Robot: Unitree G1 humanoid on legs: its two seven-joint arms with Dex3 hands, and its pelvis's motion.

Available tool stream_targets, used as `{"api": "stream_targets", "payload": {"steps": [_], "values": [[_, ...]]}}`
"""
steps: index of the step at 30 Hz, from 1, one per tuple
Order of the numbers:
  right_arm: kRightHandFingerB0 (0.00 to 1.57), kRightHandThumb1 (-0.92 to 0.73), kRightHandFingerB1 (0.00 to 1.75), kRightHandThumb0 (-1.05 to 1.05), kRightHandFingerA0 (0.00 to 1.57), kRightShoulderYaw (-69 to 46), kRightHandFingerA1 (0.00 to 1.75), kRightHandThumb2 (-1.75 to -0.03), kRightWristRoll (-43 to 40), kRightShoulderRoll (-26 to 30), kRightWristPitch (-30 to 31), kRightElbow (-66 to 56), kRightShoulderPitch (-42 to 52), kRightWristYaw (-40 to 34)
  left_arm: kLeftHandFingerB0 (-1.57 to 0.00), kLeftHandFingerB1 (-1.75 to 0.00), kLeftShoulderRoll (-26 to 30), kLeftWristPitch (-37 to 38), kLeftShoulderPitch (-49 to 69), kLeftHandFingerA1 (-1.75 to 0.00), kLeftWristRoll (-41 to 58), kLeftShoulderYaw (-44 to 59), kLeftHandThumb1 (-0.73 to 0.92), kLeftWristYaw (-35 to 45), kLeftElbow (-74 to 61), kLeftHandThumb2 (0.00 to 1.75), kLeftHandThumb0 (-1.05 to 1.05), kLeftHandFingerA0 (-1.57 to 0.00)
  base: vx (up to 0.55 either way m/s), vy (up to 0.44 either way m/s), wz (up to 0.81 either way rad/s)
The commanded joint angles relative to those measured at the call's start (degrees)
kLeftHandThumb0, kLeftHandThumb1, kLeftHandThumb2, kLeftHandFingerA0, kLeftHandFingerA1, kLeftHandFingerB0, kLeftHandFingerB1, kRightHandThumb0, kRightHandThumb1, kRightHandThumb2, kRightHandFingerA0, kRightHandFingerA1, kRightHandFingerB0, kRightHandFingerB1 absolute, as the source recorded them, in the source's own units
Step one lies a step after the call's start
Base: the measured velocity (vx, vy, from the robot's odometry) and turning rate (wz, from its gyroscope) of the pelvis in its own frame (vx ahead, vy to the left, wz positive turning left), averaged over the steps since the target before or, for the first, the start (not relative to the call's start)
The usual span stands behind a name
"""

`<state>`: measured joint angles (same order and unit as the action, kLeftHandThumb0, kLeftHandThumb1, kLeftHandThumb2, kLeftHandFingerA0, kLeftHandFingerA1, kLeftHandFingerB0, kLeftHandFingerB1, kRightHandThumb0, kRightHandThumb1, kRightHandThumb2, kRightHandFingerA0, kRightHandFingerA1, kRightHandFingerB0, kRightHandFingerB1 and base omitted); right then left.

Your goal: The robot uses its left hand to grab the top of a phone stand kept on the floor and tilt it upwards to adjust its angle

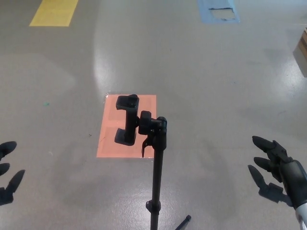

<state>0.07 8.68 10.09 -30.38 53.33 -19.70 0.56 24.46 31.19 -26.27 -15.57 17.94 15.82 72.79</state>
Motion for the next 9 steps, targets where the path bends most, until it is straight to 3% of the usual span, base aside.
{"api": "stream_targets", "payload": {"steps": [1,2,9], "values": [[0.12,-0.68,0.4,-0.7,0.19,-0.3,0.45,-0.89,-0.4,1.1,0.2,0.4,-0.3,0.1,-0.03,-0.35,0.5,-2.3,0.0,-0.44,3.5,-1.1,0.68,1.5,-0.1,1.04,-0.8,-0.12,0.0,0.0,0.0],[0.15,-0.83,0.29,-0.66,0.26,-0.3,0.37,-0.63,-0.4,1.0,0.2,0.4,-0.2,0.3,-0.02,-0.36,0.7,-2.5,0.1,-0.43,3.6,-1.5,0.67,1.3,-0.1,1.04,-0.79,-0.09,0.0,0.0,0.0],[0.16,-0.82,0.3,-0.67,0.26,-0.2,0.37,-0.64,-0.4,0.9,-0.1,0.8,-0.4,0.2,-0.03,-0.34,0.8,-2.6,0.3,-0.41,4.9,-2.3,0.67,1.6,-0.2,1.04,-0.81,-0.06,0.0,0.0,0.0]]}}
